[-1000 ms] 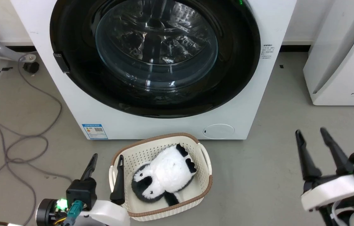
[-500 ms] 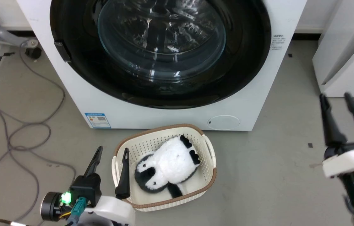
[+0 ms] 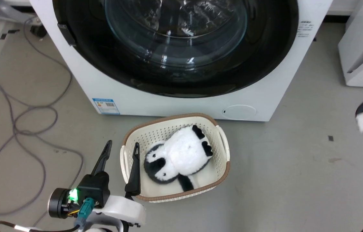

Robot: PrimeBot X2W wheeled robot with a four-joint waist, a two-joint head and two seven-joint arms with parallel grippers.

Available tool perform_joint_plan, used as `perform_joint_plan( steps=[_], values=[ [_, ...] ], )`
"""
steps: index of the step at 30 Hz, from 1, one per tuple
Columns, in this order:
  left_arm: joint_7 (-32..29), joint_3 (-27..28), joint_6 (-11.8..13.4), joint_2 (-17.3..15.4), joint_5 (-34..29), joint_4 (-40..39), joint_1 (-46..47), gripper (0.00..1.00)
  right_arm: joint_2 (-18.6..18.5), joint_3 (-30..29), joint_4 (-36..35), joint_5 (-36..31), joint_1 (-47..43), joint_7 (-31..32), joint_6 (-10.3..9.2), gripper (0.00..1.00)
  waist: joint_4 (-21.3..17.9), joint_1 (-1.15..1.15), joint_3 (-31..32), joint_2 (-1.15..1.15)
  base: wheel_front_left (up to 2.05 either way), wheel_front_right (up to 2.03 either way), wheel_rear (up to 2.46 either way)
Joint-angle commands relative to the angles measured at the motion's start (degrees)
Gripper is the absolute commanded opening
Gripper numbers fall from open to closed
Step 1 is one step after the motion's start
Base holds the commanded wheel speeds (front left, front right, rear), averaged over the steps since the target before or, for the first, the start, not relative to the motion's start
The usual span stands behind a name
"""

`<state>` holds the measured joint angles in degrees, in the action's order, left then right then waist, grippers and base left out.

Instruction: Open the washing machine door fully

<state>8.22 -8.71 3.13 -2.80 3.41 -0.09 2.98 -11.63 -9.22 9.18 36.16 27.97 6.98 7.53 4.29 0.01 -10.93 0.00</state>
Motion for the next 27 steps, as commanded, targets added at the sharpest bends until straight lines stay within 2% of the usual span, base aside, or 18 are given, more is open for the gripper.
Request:
perform_joint_plan(
  steps=[1,4,5,12,27],
  values=[
    [0.69,-0.43,0.6,-0.05,0.46,-0.41,1.31,1.0,0.14,-0.85,1.57,1.78,3.1,1.04,-0.02,0.0,0.48,-0.01,-0.77,0.0,0.0,0.0,0.0],
    [1.04,-0.89,1.09,-0.05,1.29,-0.89,1.7,1.0,-0.15,-2.03,5.06,3.07,6.83,3.39,-0.02,0.0,1.14,-0.01,-1.81,0.0,0.0,0.0,0.0],
    [1.4,-1.36,1.42,-0.06,1.51,-1.23,2.14,1.0,-0.7,-3.5,8.98,4.07,10.56,5.76,-0.02,0.0,1.78,-0.01,-2.85,0.0,0.0,0.0,0.0],
    [2.24,-2.53,1.95,-0.06,1.99,-1.47,3.15,1.0,-1.99,-6.55,18.01,5.61,20.14,11.85,-0.03,0.0,3.15,-0.01,-5.14,0.0,0.0,0.0,0.0],
    [3.92,-4.26,3.54,-0.07,3.06,-2.64,4.95,1.0,-2.71,-10.03,30.09,9.47,35.06,24.25,-0.03,0.0,5.69,-0.01,-9.4,0.0,0.0,0.0,0.0]
  ],
)
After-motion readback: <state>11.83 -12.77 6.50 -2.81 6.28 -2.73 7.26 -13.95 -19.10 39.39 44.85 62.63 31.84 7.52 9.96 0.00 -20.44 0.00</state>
